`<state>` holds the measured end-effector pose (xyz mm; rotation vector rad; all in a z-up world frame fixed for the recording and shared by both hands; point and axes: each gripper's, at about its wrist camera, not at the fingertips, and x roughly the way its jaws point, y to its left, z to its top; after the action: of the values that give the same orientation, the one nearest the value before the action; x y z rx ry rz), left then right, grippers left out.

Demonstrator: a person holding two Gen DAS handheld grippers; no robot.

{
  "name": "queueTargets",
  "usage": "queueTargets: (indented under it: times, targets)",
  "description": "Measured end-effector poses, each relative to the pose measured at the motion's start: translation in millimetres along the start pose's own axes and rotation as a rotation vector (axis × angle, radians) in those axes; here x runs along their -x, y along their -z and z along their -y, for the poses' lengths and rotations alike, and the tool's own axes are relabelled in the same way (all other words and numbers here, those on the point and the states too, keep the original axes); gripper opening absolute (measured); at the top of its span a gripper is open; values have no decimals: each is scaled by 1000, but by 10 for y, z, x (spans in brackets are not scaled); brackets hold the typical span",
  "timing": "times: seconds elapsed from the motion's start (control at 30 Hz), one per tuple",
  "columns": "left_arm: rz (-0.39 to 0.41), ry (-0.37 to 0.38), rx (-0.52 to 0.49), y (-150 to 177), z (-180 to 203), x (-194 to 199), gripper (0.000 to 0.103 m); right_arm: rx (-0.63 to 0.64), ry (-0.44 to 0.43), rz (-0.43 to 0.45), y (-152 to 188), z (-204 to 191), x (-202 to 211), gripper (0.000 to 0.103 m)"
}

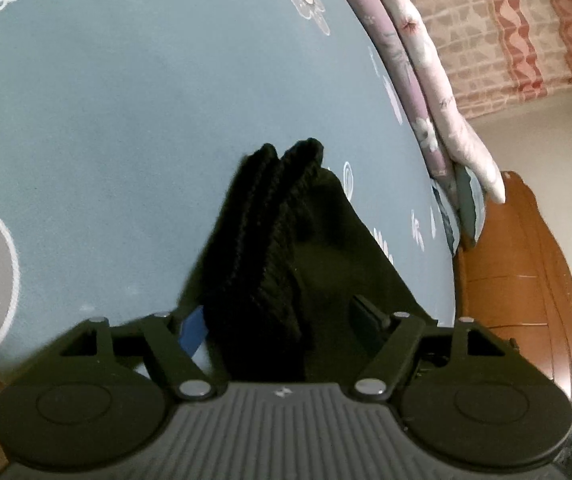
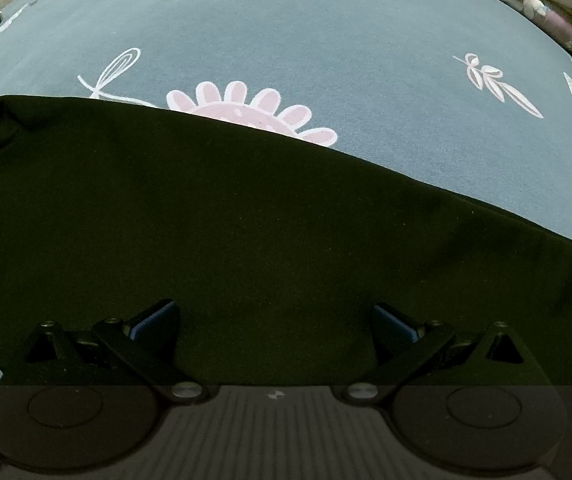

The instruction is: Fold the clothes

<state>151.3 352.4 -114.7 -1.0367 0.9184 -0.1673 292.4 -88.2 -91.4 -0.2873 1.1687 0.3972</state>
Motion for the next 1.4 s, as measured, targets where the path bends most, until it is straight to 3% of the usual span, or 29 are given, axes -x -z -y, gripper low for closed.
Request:
queueTargets:
  times: [0.23, 0.43, 0.6, 0.67, 0.7, 0.8, 0.97, 1.1, 1.3, 1.4]
  targets:
    - [2, 21, -16, -143, 48, -112, 72, -4, 0, 0, -13, 6, 15, 103]
    - [29, 59, 37, -10, -93, -37, 69, -7, 1, 14, 7, 5, 24, 103]
    - [52, 34, 11, -48, -51, -94, 65, -5, -1, 15, -7, 1, 27, 103]
    - [51, 1, -16, -46, -21, -92, 52, -5, -1, 15, -9, 1, 34, 103]
    - [50, -25, -27, -42, -23, -78, 39, -4, -1, 18, -4, 3, 36, 103]
    - [50, -79, -20, -40, -14, -48, 27, -3, -2, 31, 14, 13, 42, 103]
    - [36, -153, -116, -36, 236, -45, 24, 26, -6, 33, -3, 23, 52, 103]
    - [31, -171, -179, -52, 467, 8, 24, 17, 0, 71, 7, 52, 168, 103]
    - [28, -170, -282, -19, 789, 81, 24, -36, -71, 151, 5, 125, 382, 103]
    - [31, -176, -317, 3, 894, 85, 24, -74, -155, 162, -113, 125, 356, 103]
